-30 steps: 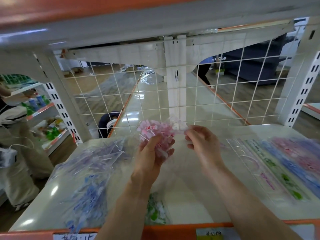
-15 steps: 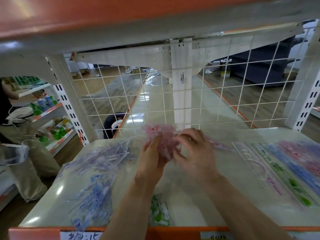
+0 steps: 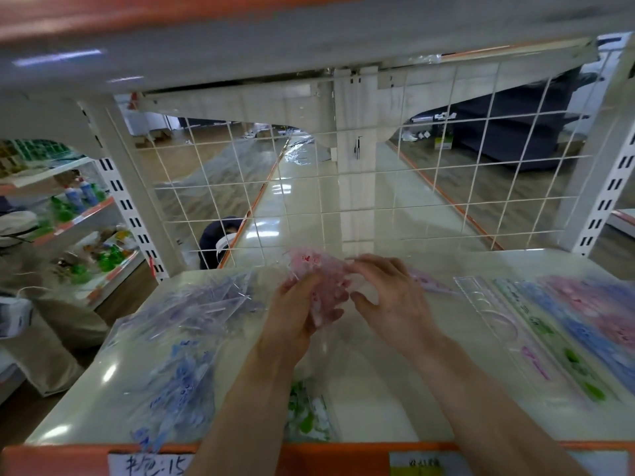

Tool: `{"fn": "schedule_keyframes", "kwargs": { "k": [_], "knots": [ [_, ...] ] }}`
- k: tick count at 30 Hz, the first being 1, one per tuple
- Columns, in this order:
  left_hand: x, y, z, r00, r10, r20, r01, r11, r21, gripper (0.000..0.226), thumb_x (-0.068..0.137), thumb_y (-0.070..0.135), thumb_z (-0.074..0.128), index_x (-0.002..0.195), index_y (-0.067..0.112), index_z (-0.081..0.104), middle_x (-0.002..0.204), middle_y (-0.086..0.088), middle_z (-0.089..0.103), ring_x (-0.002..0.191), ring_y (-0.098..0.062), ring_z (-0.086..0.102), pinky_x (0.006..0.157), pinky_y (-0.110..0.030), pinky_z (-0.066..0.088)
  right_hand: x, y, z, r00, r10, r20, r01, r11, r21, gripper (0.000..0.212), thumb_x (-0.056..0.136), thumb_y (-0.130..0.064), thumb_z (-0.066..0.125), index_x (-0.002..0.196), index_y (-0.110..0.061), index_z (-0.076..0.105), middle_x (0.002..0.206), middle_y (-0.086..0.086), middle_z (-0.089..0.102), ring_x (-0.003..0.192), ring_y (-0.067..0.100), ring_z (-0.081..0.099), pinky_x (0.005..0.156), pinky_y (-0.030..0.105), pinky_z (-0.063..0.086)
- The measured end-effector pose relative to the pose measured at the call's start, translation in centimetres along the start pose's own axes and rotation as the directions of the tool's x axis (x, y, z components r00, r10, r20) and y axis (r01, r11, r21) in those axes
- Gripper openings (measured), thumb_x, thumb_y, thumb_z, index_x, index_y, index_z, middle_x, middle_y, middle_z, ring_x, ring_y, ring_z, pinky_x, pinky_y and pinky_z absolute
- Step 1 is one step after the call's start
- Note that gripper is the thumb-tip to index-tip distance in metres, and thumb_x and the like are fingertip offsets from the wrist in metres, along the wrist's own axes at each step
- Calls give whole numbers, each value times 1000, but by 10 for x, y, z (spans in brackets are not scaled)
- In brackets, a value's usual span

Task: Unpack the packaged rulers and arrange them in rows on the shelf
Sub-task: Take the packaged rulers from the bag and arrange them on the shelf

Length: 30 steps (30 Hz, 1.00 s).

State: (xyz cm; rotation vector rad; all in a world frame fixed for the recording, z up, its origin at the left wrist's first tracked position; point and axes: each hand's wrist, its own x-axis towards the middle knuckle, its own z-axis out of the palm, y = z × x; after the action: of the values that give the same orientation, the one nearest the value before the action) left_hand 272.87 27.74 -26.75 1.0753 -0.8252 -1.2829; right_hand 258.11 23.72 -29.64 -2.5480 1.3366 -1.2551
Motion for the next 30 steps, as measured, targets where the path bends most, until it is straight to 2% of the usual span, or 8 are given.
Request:
{"fn": "schedule_keyframes", "kwargs": {
  "k": [6, 9, 14, 16, 19, 23, 27, 30],
  "knots": [
    [-5, 14, -19, 996, 68, -58, -69, 998, -5, 21, 91, 5, 56, 80, 12, 71, 82, -14, 69, 67, -21, 66, 56, -29, 52, 2, -15, 1, 996, -5, 86, 0, 998, 64, 35, 74, -23, 67, 108, -16, 68, 117, 3, 61, 92, 25, 65, 73, 36, 52],
    [-7, 12, -32, 985, 83, -153, -85, 996, -2, 12, 92, 9, 58, 91, 6, 69, 83, -14, 70, 70, -23, 67, 55, -30, 54, 11, -29, 0, 983, -50, 175, 45, 998, 33, 30, 83, -23, 68, 113, -15, 68, 111, 2, 67, 103, 23, 61, 85, 34, 46],
    [-9, 8, -47, 847, 272, -456, -264, 961, 84, 9, 91, 15, 61, 93, 8, 66, 80, -12, 68, 66, -18, 66, 52, -28, 55, 45, -15, -15, 969, 124, 214, -112, 991, -69, 22, 86, -27, 64, 96, -9, 69, 98, 7, 69, 95, 26, 62, 80, 35, 47],
    [-9, 7, -48, 835, 299, -461, -280, 954, 111, 12, 92, 14, 60, 100, 6, 66, 85, -13, 68, 71, -21, 66, 54, -29, 55, 58, -4, -21, 939, 221, 264, -175, 966, -188, 22, 87, -31, 62, 99, -14, 70, 104, 5, 69, 100, 26, 61, 85, 34, 48],
    [-8, 7, -47, 862, 274, -427, -258, 961, 97, 20, 91, 13, 60, 107, 2, 65, 90, -16, 69, 74, -22, 68, 58, -32, 56, 69, 3, -19, 884, 250, 395, -133, 944, -301, 23, 89, -32, 60, 108, -22, 70, 116, 0, 66, 112, 23, 57, 95, 30, 42],
    [-8, 5, -46, 888, 265, -376, -246, 964, 101, 20, 91, 13, 60, 108, 3, 64, 92, -16, 70, 75, -22, 69, 58, -32, 57, 72, 8, -3, 830, 261, 493, -99, 938, -331, 27, 90, -32, 60, 115, -25, 65, 124, -3, 61, 119, 20, 51, 99, 30, 34],
    [-8, 4, -45, 915, 252, -316, -235, 968, 92, 19, 93, 13, 59, 108, 3, 64, 92, -16, 70, 78, -24, 69, 60, -34, 57, 72, 13, 7, 784, 300, 543, -110, 929, -354, 29, 88, -34, 61, 116, -28, 64, 126, -3, 60, 120, 19, 51, 99, 29, 37],
    [-7, 3, -46, 928, 230, -292, -221, 973, 64, 19, 93, 13, 58, 108, 3, 64, 93, -17, 70, 81, -27, 69, 60, -33, 56, 79, 11, -8, 804, 286, 521, -125, 938, -322, 30, 89, -33, 60, 118, -26, 65, 128, -1, 59, 120, 20, 52, 98, 30, 41]
  ]
}}
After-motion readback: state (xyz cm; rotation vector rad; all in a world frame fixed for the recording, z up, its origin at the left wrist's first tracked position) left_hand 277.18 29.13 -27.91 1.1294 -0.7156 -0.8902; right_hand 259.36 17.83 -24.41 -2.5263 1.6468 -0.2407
